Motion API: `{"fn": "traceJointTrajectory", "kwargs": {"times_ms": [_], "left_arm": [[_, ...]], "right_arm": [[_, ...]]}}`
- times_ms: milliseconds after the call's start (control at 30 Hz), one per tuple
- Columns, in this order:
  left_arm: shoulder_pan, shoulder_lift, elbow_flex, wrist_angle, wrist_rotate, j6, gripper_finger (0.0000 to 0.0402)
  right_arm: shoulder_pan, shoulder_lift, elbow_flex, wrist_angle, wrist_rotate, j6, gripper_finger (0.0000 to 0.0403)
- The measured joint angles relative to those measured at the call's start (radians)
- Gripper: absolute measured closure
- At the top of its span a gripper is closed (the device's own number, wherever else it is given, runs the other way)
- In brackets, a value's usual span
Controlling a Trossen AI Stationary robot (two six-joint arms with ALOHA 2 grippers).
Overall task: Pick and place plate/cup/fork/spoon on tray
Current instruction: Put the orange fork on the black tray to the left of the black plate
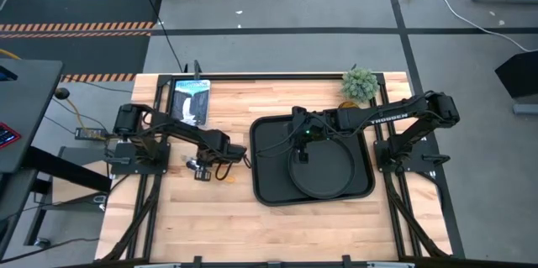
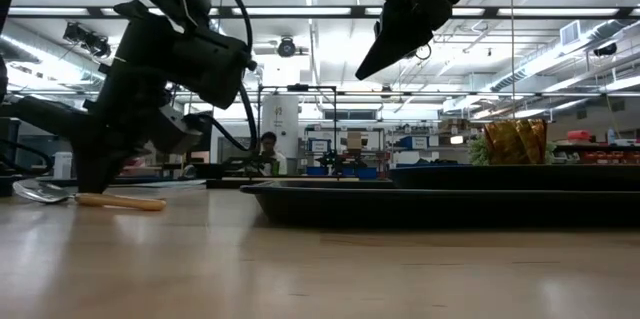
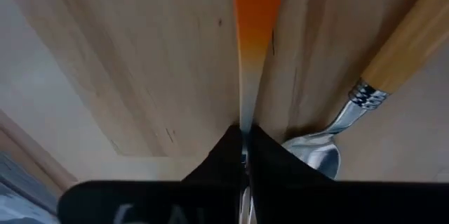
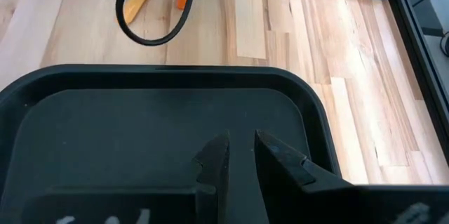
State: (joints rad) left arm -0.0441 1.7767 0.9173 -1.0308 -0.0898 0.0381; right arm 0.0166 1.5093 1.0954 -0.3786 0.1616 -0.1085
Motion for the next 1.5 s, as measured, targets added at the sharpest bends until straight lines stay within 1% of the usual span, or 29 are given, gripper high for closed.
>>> {"fn": "traceJointTrajectory", "kwargs": {"times_ms": [100, 300, 433, 500, 600, 733, 900, 1033, 1133, 1300, 1367, 1500], "left_arm": [[0.001, 0.004, 0.032, -0.013, -0.047, 0.031, 0.0385], [0.000, 0.001, 0.088, -0.030, -0.097, 0.094, 0.0386], [-0.001, 0.001, 0.120, -0.055, -0.155, 0.140, 0.0385], [-0.007, 0.000, 0.141, -0.053, -0.203, 0.183, 0.0385], [-0.029, 0.000, 0.178, -0.046, -0.304, 0.266, 0.0385], [-0.058, -0.001, 0.225, 0.028, -0.405, 0.402, 0.0384], [-0.081, -0.001, 0.247, 0.187, -0.496, 0.575, 0.0384], [-0.085, -0.002, 0.248, 0.327, -0.502, 0.708, 0.0384], [-0.085, -0.002, 0.248, 0.443, -0.486, 0.793, 0.0384], [-0.094, 0.003, 0.248, 0.610, -0.374, 0.927, 0.0383], [-0.108, 0.019, 0.248, 0.675, -0.359, 0.979, 0.0383], [-0.136, 0.088, 0.248, 0.786, -0.360, 1.113, 0.0383]], "right_arm": [[0.000, 0.000, 0.000, 0.000, 0.000, 0.000, 0.0328], [0.000, 0.000, 0.000, -0.004, 0.000, 0.000, 0.0328], [0.000, 0.000, 0.000, -0.005, 0.000, 0.000, 0.0328], [-0.001, 0.000, 0.000, -0.007, 0.000, -0.001, 0.0328], [-0.001, -0.009, 0.000, -0.038, 0.016, 0.000, 0.0328], [-0.001, -0.056, 0.000, -0.074, 0.055, 0.018, 0.0328], [-0.001, -0.136, 0.000, -0.116, 0.079, 0.048, 0.0328], [-0.001, -0.199, 0.000, -0.136, 0.084, 0.085, 0.0328], [-0.001, -0.233, 0.000, -0.139, 0.083, 0.122, 0.0328], [0.001, -0.257, 0.000, -0.141, 0.102, 0.186, 0.0328], [0.005, -0.257, 0.000, -0.143, 0.106, 0.193, 0.0328], [0.016, -0.253, 0.000, -0.152, 0.106, 0.194, 0.0328]]}}
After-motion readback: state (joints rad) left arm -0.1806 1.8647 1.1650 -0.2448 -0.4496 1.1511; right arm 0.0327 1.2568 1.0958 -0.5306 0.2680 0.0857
